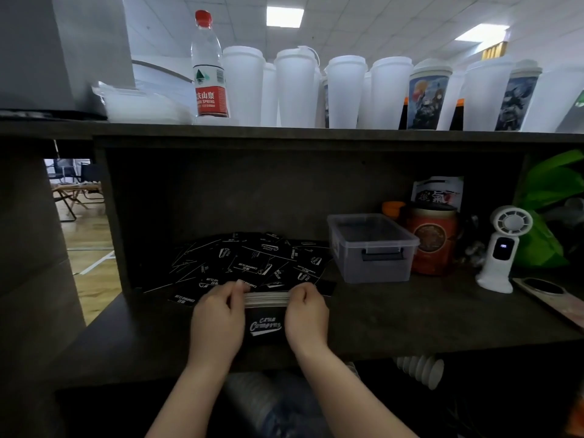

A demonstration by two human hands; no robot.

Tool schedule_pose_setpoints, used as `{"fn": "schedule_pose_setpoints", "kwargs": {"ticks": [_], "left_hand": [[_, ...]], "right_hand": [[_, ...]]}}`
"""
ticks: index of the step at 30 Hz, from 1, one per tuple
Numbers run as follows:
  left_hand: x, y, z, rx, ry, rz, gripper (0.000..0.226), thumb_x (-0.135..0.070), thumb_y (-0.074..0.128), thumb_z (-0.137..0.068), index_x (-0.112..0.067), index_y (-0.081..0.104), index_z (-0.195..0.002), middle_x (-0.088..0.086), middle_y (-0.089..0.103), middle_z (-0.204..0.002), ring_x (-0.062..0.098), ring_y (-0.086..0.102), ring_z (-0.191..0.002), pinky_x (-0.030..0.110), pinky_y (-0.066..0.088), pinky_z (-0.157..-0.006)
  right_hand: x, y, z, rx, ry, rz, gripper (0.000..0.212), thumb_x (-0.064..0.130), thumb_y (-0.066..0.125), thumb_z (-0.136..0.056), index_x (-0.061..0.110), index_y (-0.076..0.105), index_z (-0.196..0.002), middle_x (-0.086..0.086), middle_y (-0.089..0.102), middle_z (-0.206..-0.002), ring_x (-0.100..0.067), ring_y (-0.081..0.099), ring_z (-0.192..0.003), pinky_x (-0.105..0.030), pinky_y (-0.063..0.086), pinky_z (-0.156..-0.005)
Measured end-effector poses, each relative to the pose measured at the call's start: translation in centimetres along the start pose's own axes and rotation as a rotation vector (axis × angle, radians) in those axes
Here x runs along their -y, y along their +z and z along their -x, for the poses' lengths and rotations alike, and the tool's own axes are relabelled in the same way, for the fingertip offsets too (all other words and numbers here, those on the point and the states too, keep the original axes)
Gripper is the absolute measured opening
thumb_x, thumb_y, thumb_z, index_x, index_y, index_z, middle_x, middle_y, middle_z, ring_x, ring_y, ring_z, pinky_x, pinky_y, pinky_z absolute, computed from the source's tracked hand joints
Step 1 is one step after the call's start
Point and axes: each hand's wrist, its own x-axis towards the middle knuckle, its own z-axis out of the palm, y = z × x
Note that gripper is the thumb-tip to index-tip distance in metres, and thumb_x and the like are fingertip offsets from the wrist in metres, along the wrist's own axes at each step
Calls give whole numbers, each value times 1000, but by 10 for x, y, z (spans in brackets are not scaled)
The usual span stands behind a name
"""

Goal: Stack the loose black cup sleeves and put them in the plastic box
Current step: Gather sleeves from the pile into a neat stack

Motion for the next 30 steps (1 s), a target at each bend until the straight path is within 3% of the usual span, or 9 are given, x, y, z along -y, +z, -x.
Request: {"fn": "schedule_pose_setpoints", "kwargs": {"ticks": [4,8,11,13,15,19,21,25,30], "left_hand": [[7,-13,-11,64,150,-316,55,-46,28,-100,-20,59,-64,-7,55,-61,15,53,-68,31,41,-56],[32,-31,-18,3,320,-562,51,-37,26,-98,-19,62,-68,-1,62,-63,24,57,-64,33,44,-56],[44,-38,-18,-59,364,-596,44,-30,30,-95,-16,60,-66,2,59,-60,28,56,-59,34,42,-56],[42,-37,-16,-98,369,-596,42,-28,31,-94,-16,56,-62,2,57,-58,28,55,-57,34,41,-56],[39,-35,-16,-119,355,-580,42,-28,31,-94,-17,54,-60,0,54,-56,26,54,-56,33,39,-56],[43,-36,-16,-119,335,-553,39,-29,31,-94,-23,49,-60,-7,47,-56,17,45,-56,29,31,-57],[46,-35,-17,-104,333,-564,40,-31,29,-94,-24,50,-61,-8,49,-57,16,46,-57,29,31,-57],[45,-35,-18,-113,335,-562,41,-31,30,-94,-22,53,-61,-8,49,-56,17,48,-55,28,30,-56],[40,-37,-18,-113,329,-535,42,-30,32,-93,-19,54,-59,-6,51,-55,19,51,-55,28,33,-54]], "right_hand": [[6,17,9,27,57,-99,30,18,36,-101,10,57,-82,-2,59,-75,-9,52,-64,-21,42,-59],[13,33,16,226,28,-40,28,22,36,-102,12,59,-90,4,59,-80,-5,53,-69,-10,38,-56],[13,29,-10,439,-18,79,31,31,38,-101,17,65,-98,8,62,-95,-6,53,-88,-14,39,-68],[15,19,-43,343,-58,141,32,36,40,-101,17,66,-99,4,65,-92,-14,60,-91,-27,47,-76],[12,12,-84,166,-177,420,29,34,43,-100,12,62,-107,-7,68,-94,-25,64,-92,-31,48,-72],[-9,12,-137,258,-121,927,47,38,53,-95,12,44,-133,-14,54,-130,-31,49,-123,-39,45,-95],[-19,12,-145,253,-78,954,48,42,51,-96,14,46,-134,-13,57,-128,-30,52,-121,-39,46,-94],[-23,13,-143,180,-266,1066,29,29,41,-103,13,62,-114,-11,66,-112,-27,63,-101,-33,46,-76],[-24,9,-126,180,-365,1141,26,14,41,-99,9,48,-124,-11,64,-115,-27,62,-104,-36,46,-79]]}}
